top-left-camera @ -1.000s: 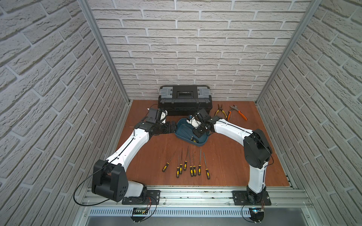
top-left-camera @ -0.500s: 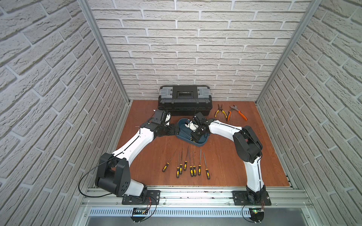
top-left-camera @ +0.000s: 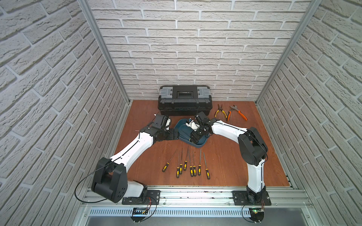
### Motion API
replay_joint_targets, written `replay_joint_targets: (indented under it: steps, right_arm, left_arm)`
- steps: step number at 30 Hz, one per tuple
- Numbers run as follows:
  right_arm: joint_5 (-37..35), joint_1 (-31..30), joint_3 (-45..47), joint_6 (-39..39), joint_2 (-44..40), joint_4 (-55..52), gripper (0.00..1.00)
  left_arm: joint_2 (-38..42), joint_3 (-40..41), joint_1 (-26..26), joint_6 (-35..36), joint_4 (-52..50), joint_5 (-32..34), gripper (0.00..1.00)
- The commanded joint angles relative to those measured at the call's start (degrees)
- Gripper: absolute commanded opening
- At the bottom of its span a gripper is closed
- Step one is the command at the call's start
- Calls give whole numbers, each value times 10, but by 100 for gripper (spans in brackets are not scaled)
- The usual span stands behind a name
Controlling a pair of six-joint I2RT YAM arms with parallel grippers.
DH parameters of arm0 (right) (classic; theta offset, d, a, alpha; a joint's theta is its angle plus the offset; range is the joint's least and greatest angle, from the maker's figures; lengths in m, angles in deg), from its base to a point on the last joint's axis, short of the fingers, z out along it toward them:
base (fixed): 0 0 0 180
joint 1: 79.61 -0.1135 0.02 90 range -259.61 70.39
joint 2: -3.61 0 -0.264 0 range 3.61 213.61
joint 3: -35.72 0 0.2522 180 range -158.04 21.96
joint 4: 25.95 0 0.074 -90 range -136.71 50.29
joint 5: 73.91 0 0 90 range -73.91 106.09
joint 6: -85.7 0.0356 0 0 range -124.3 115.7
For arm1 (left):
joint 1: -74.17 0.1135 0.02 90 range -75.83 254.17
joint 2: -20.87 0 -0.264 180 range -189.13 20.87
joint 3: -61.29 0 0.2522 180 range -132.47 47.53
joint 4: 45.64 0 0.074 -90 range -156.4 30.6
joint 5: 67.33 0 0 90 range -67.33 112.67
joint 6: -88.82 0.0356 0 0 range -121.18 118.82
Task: Put the file tool into the storage box
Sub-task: Place the file tool in the storage box, then pick up the file tool from the center of the board.
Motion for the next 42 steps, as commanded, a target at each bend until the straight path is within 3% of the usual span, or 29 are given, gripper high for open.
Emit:
replay_joint_targets:
  steps: [1, 12, 21, 32, 42]
  right_arm:
    - [-18, 0, 16, 45, -74, 24, 50]
    - [-118, -19, 148, 189, -242, 33, 47]
    - [-177, -83, 276, 283, -365, 35, 47]
    - [-235, -190, 409, 393, -434, 59, 47]
    - [-262, -252, 518, 482, -472, 107, 47]
  left_arm:
    - [42, 22, -8, -9, -4, 20, 98]
    - [163, 110, -41, -39, -36, 45, 98]
    - [245, 196, -67, -86, -31, 55, 98]
    - [213, 224, -134, -126, 21, 87, 98]
    - [178, 235, -186, -153, 46, 117, 98]
